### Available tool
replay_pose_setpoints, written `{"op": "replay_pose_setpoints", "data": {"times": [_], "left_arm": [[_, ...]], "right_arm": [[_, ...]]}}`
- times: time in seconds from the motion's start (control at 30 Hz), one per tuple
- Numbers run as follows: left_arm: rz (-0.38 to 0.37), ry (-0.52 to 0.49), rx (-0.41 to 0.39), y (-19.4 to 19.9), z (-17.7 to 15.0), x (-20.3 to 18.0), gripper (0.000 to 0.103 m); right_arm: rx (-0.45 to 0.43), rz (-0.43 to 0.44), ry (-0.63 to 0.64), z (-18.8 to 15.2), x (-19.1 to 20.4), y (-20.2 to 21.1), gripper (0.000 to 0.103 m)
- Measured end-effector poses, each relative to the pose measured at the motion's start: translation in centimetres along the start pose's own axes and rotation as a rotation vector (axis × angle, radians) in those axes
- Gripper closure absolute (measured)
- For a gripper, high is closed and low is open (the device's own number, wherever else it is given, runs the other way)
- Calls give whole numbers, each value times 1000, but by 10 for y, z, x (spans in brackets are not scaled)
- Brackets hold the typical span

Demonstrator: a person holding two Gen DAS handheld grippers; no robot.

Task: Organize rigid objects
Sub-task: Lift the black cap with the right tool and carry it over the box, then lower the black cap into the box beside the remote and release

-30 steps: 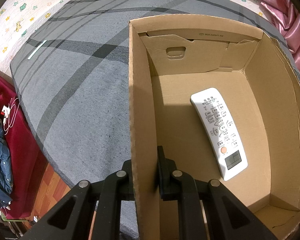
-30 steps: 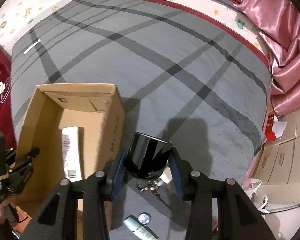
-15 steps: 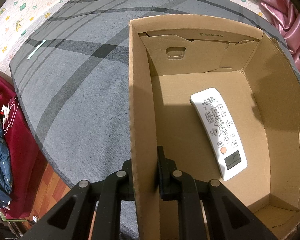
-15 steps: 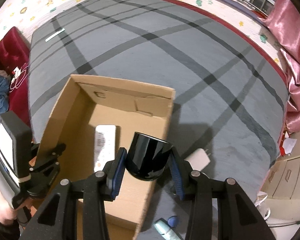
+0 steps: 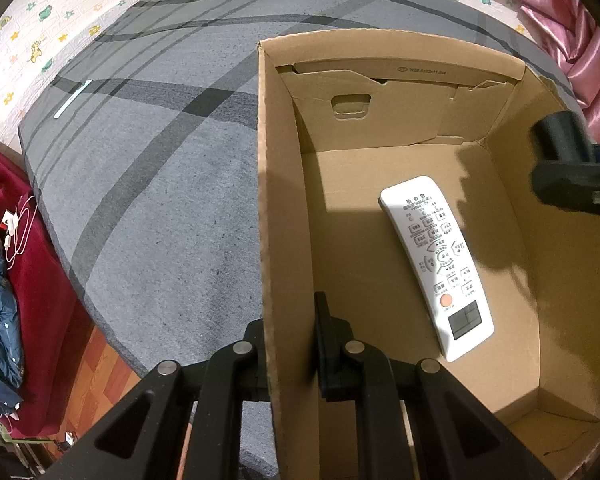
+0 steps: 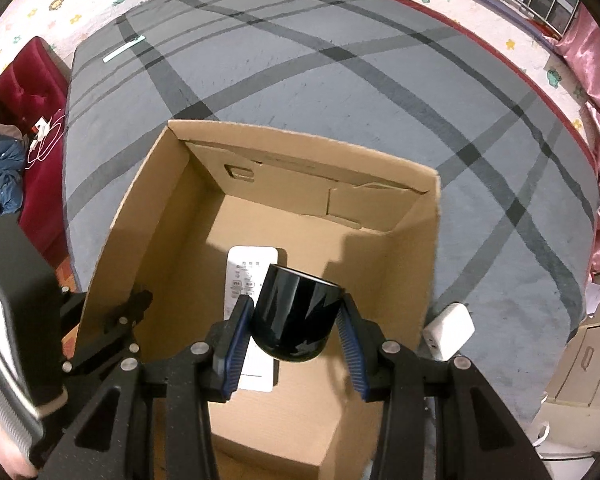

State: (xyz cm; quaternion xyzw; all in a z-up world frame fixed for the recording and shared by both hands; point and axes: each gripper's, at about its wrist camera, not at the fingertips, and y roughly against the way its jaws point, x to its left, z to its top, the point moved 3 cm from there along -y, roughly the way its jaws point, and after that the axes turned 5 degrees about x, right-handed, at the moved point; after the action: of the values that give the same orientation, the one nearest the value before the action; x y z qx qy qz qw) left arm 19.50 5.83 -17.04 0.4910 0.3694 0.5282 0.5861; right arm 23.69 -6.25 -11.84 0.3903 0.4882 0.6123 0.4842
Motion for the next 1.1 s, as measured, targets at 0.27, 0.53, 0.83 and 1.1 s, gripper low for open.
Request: {"op": "replay_pose_setpoints", "data": {"times": [0.27, 0.53, 0.83, 1.1], "left_arm": [[1, -2, -6, 1, -1, 0, 89], [-1, -2, -6, 1, -1, 1, 89], [0, -2, -8, 1, -1, 1, 89], [3, -3, -6, 1, -1, 1, 89]], "right_arm": [[43, 6, -6, 6, 13, -31, 58], [83, 8, -8, 6, 20, -57, 58], [95, 17, -5, 2, 21, -63, 56], [75, 3, 3, 3, 21, -59, 50]]}}
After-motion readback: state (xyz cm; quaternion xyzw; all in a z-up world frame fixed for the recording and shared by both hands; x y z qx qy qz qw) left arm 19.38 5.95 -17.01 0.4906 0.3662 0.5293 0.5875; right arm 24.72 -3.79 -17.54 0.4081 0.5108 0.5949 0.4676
